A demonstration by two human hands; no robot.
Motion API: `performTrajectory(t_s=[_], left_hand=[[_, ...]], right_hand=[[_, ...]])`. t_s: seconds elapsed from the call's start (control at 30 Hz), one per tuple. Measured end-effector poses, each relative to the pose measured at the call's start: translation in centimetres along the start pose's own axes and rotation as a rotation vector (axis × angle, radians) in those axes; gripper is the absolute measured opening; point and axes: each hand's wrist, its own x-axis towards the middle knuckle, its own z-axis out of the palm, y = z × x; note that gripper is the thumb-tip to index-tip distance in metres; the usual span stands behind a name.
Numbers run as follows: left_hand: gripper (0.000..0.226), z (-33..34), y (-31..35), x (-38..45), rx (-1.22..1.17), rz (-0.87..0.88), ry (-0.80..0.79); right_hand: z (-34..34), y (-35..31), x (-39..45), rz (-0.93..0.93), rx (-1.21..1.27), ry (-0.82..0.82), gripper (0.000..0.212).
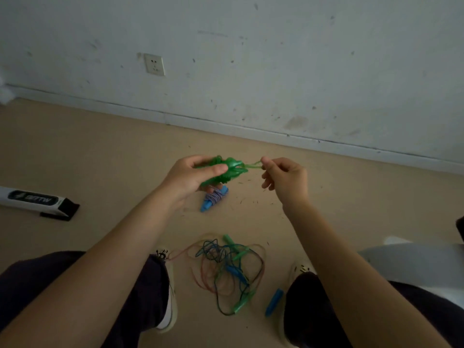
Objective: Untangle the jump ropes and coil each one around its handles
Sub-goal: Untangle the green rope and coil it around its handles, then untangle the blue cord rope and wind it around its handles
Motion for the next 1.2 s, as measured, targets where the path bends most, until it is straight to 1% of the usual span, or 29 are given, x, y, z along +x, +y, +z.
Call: performTrajectory(t_s=[0.07, 0.13, 0.2, 0.3, 0.4, 0.5, 0.53, 0.57, 0.63, 0.67, 0.7, 0.77, 0.8, 0.87, 0.97, 1.0, 1.07, 1.1, 1.13, 1.2], left_hand=[[0.05, 0.8, -2.4, 3.2, -0.014, -0.037, 0.109], [0.046, 1.7, -6.5, 6.4, -0.001, -0.126, 0.175], [0.042, 2.7, -11.4, 9.0, 0.035, -0.227, 0.224], [0.04, 4.0, -18.9, 11.9, 0.118, -0.323, 0.242], [0.04, 4.4, -24.4, 14.4, 0.124, -0.355, 0.271], [0.042, 4.0, -27.0, 17.7, 0.126, -0.334, 0.301], [0.047, 3.7, -27.3, 18.9, 0.117, -0.314, 0.282], [0.056, 3.3, -27.6, 20.0, 0.117, -0.285, 0.24], [0.072, 2.5, -27.7, 21.2, 0.184, -0.234, 0.117], [0.072, 2.2, -27.9, 21.2, 0.239, -0.225, 0.066], [0.068, 2.0, -28.3, 20.8, 0.295, -0.23, 0.038], [0.056, 1.7, -29.5, 19.2, 0.387, -0.284, 0.032], [0.054, 1.5, -30.3, 18.0, 0.433, -0.33, 0.018], [0.065, 0.8, -32.5, 15.0, 0.565, -0.413, -0.043], [0.089, 0.2, -35.6, 10.7, 0.667, -0.499, -0.134], [0.095, 0.1, -36.5, 9.8, 0.677, -0.511, -0.136], [0.107, 0.2, -38.1, 9.1, 0.686, -0.513, -0.116], [0.108, 0.5, -38.7, 9.2, 0.68, -0.52, -0.108], [0.104, 0.8, -38.6, 9.4, 0.659, -0.527, -0.113], [0.084, 1.8, -37.7, 9.9, 0.604, -0.546, -0.172]], right_hand=[[1.0, 3.0, 1.7, 0.075, 0.019, 0.031, 0.021], [2.0, 7.0, 3.1, 0.167, -0.001, 0.03, 0.02], [2.9, 11.8, 4.3, 0.286, -0.026, 0.03, 0.019], [3.7, 18.7, 6.4, 0.43, -0.076, 0.029, 0.019], [4.7, 23.6, 9.1, 0.481, -0.128, -0.014, 0.018], [6.0, 26.2, 12.3, 0.477, -0.135, -0.058, 0.016], [6.4, 26.6, 13.2, 0.452, -0.117, -0.079, 0.018], [6.7, 26.8, 14.0, 0.42, -0.095, -0.106, 0.027], [6.7, 27.4, 14.8, 0.371, -0.106, -0.168, 0.056], [6.6, 27.7, 14.6, 0.371, -0.153, -0.202, 0.067], [6.4, 28.2, 13.9, 0.383, -0.207, -0.238, 0.072], [5.7, 29.9, 12.0, 0.42, -0.326, -0.306, 0.07], [5.5, 30.8, 10.9, 0.441, -0.408, -0.344, 0.066], [5.1, 32.6, 8.5, 0.496, -0.549, -0.422, 0.064], [4.8, 34.7, 5.0, 0.593, -0.652, -0.509, 0.076], [4.9, 35.4, 4.0, 0.609, -0.684, -0.526, 0.08], [5.2, 36.5, 2.5, 0.572, -0.781, -0.517, 0.082], [5.4, 36.9, 2.1, 0.541, -0.806, -0.501, 0.079], [5.7, 37.0, 1.8, 0.532, -0.79, -0.488, 0.075], [6.2, 37.1, 1.5, 0.557, -0.645, -0.482, 0.065]])
